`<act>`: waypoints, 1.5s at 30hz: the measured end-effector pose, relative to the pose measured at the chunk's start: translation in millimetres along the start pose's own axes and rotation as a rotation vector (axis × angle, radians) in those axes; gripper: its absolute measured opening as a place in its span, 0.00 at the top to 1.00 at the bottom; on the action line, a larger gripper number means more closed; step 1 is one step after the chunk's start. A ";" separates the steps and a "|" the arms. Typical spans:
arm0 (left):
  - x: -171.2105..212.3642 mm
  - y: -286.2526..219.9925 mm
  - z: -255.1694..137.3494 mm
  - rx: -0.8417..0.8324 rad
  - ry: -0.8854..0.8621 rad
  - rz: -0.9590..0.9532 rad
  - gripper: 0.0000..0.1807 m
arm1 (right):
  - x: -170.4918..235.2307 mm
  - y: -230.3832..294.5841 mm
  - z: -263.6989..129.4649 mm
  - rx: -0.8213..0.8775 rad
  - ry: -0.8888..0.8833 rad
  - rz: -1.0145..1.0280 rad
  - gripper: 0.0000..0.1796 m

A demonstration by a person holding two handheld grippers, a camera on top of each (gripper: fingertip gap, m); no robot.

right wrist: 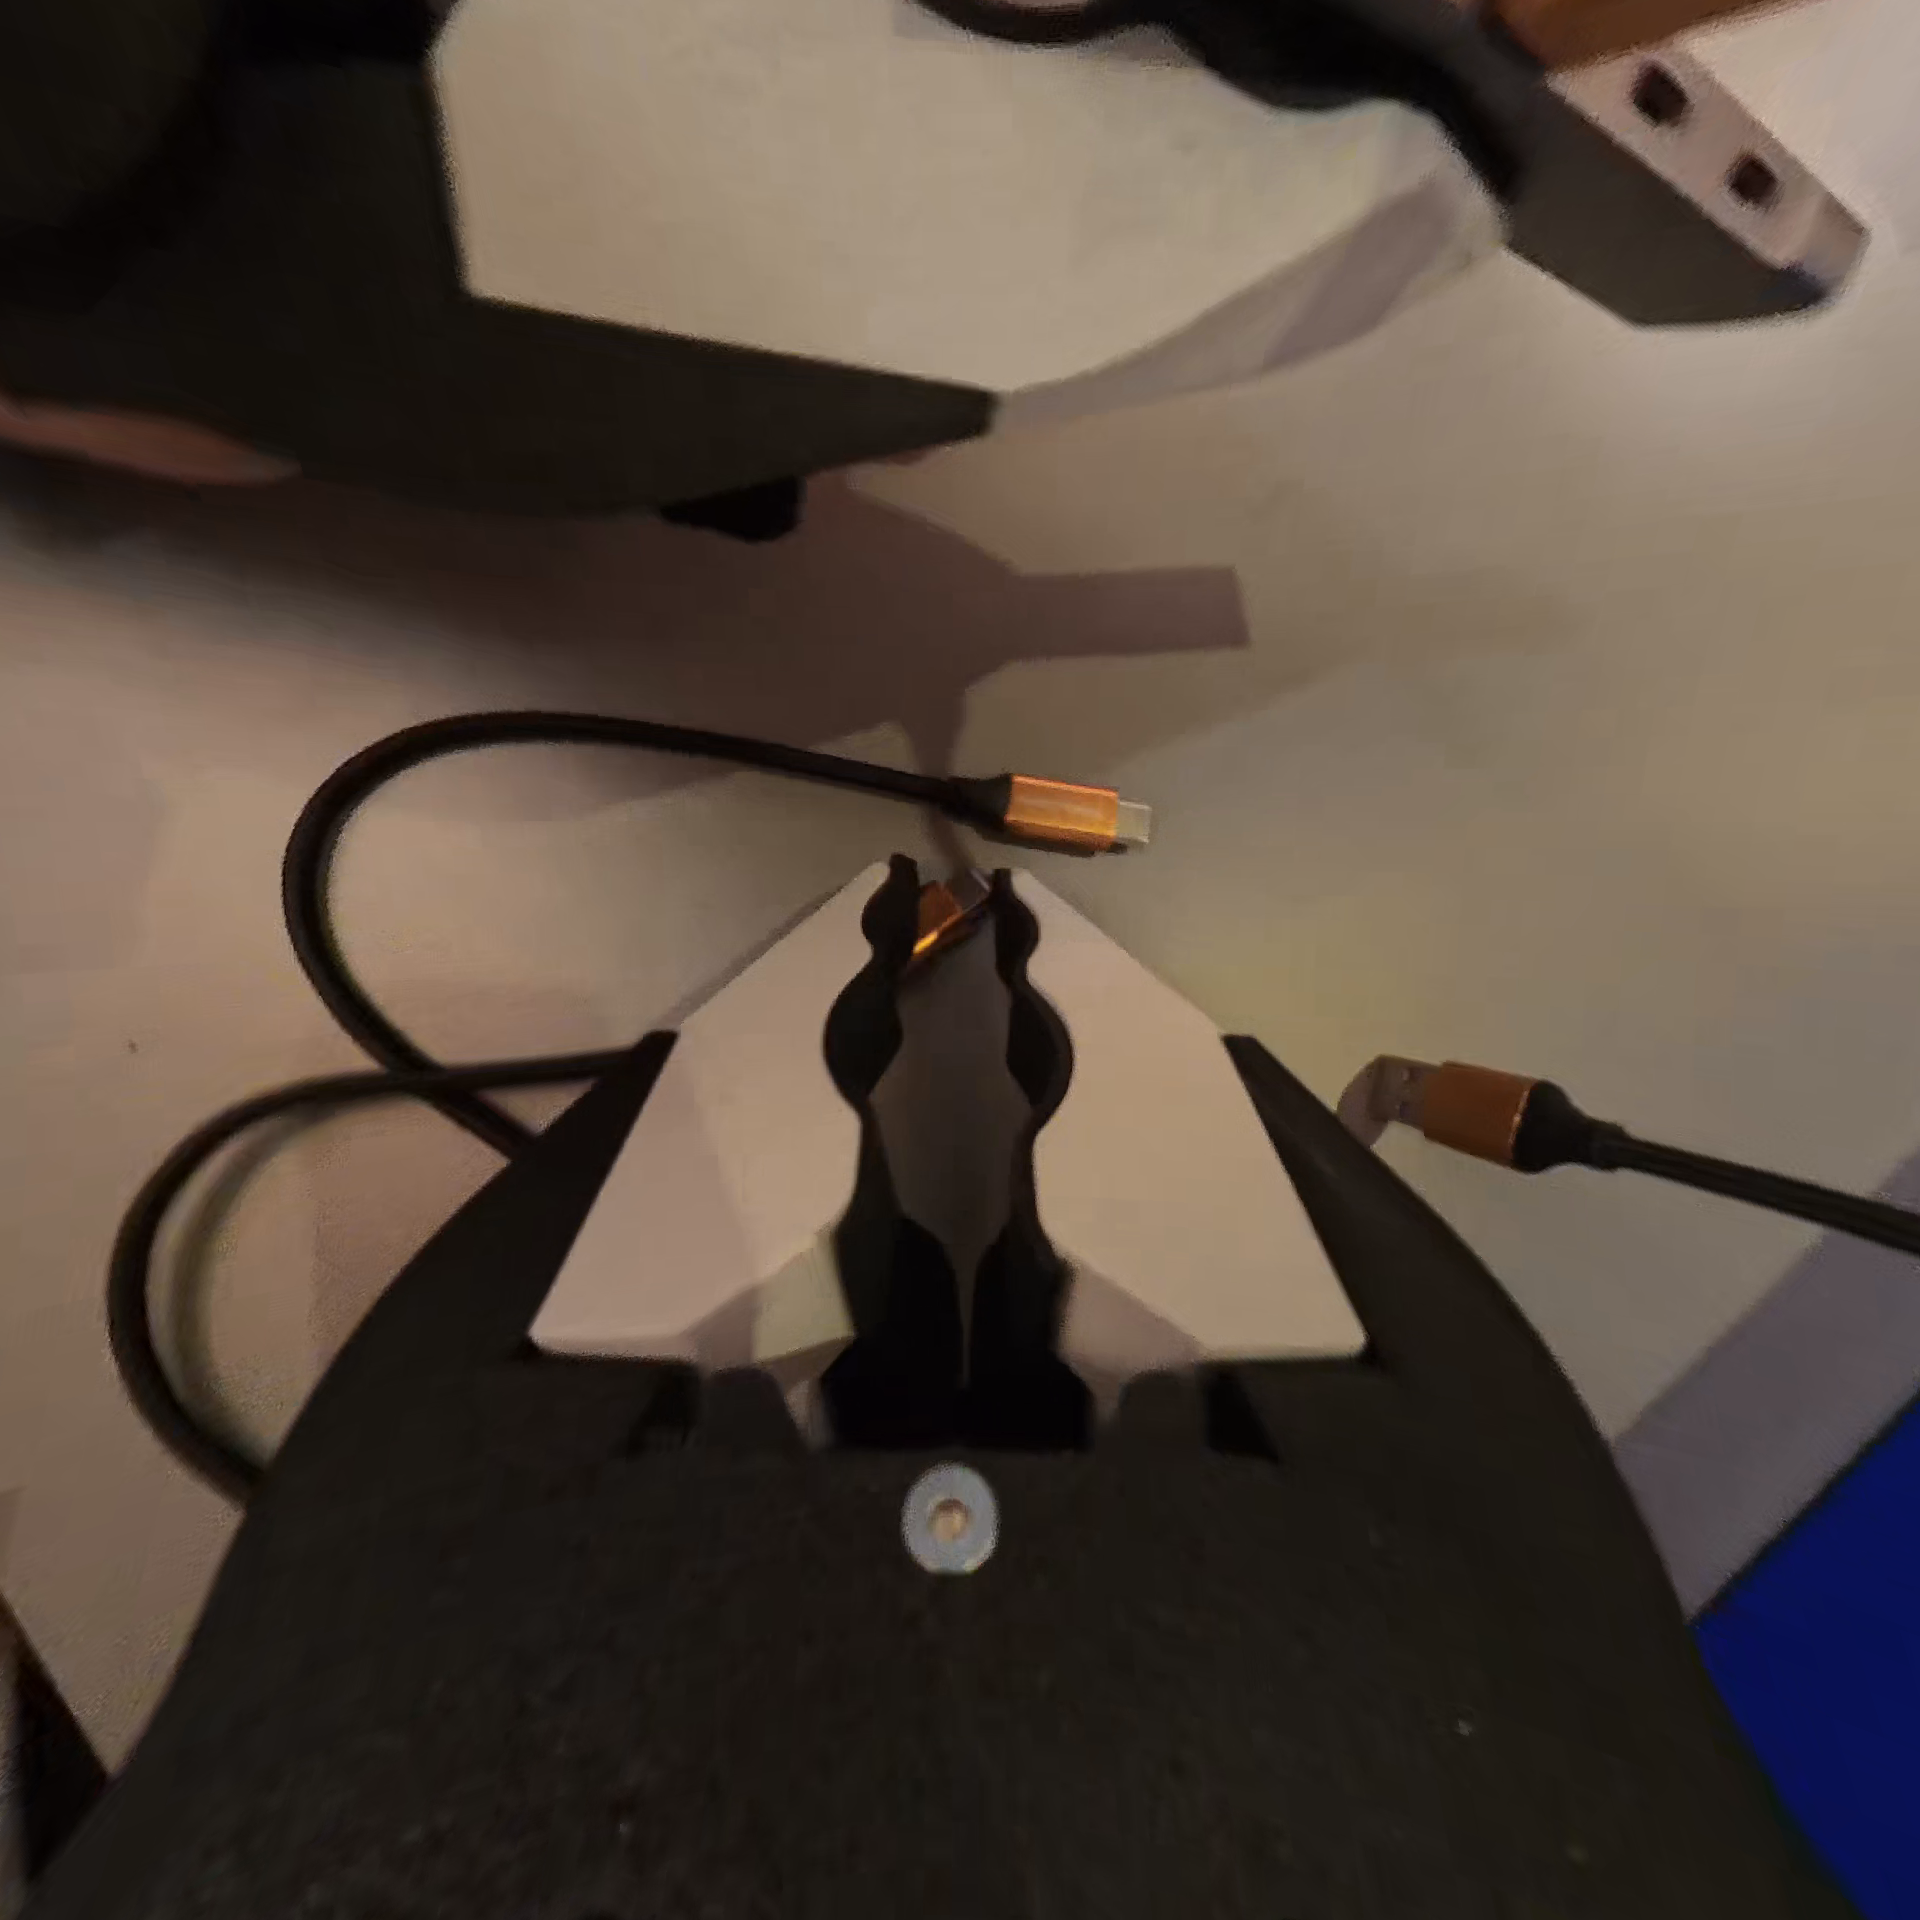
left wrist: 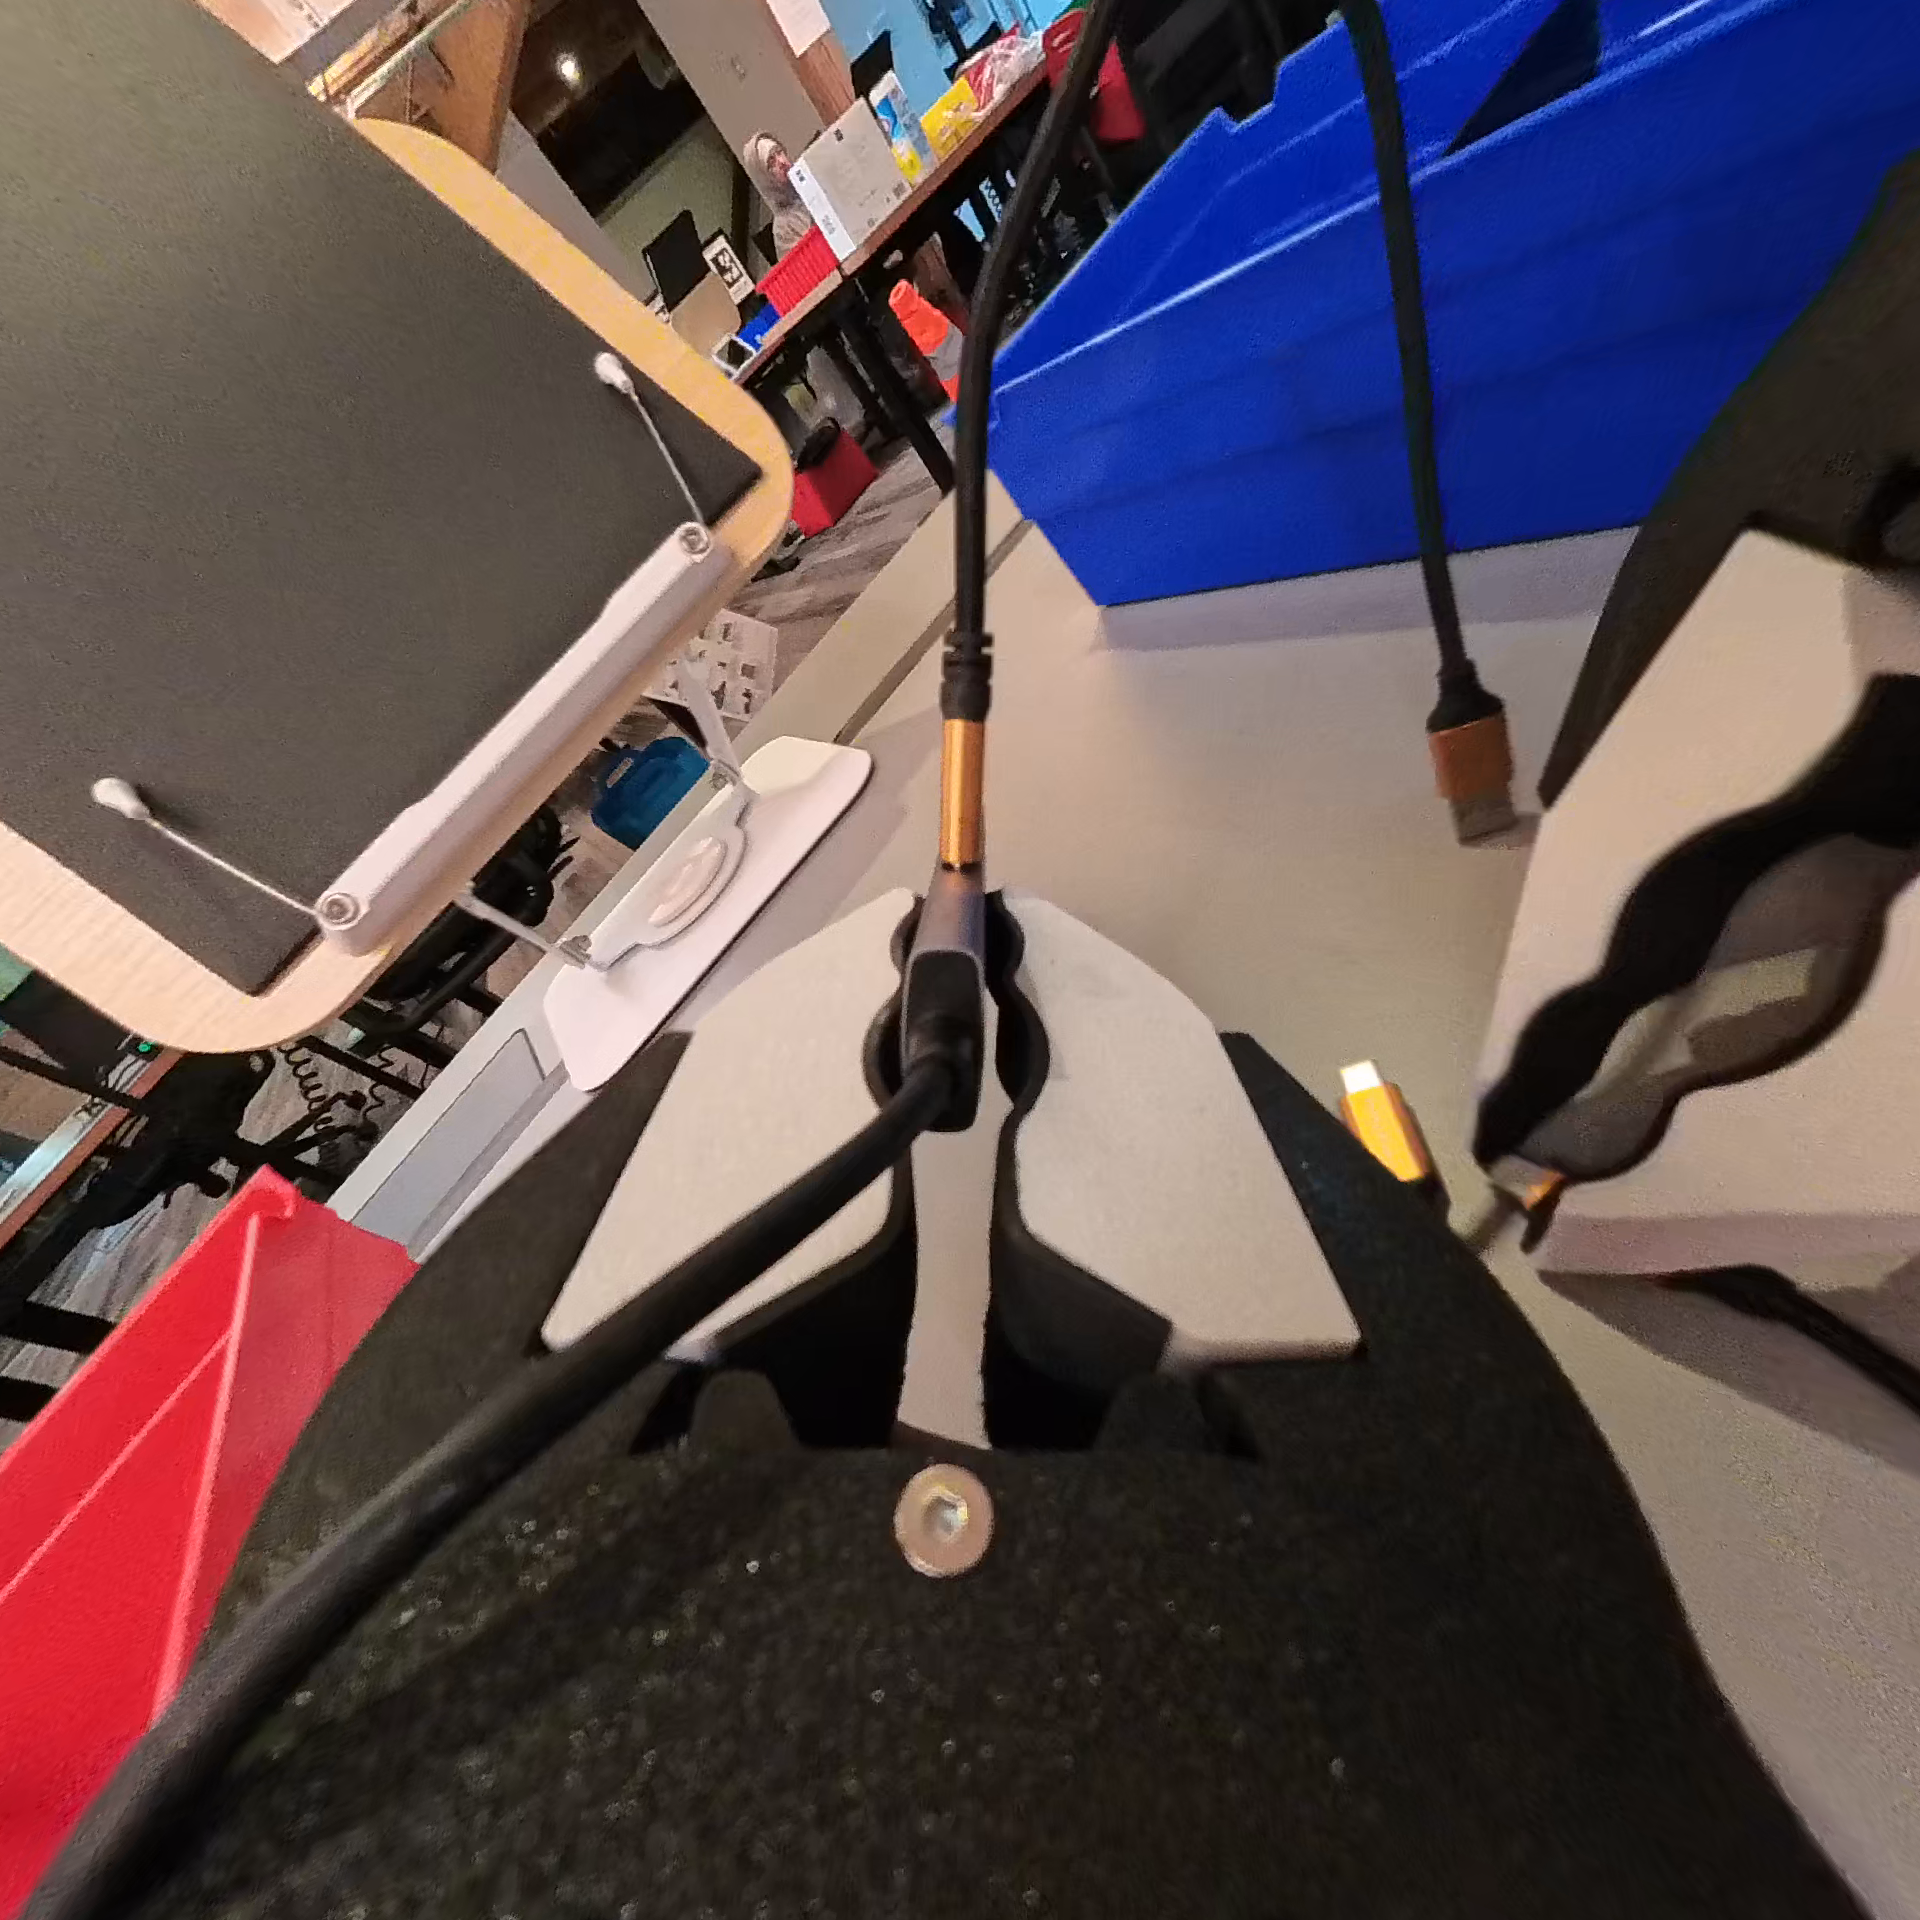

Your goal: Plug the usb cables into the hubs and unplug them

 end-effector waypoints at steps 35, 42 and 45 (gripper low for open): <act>-14.3 -43.2 -15.9 0.014 -0.299 0.643 0.94 | 9.5 -42.1 -178.9 0.003 -0.261 0.202 0.97; -16.9 -59.9 -20.1 0.046 -0.333 0.773 0.95 | 11.4 -35.7 -120.8 -0.103 -0.014 0.168 0.97; -17.0 -64.1 -19.6 0.027 -0.317 0.824 0.95 | 15.9 -37.0 -113.4 -0.116 0.009 0.209 0.97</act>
Point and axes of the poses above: each gripper's, where its closed fingertips meet, z out along the fingers, x out of its underside, y = z × x across the jaws, the point moved 10 cm from there along -z, back along the fingers, and after that the axes turned 10 degrees about x, right-handed, at the moved point
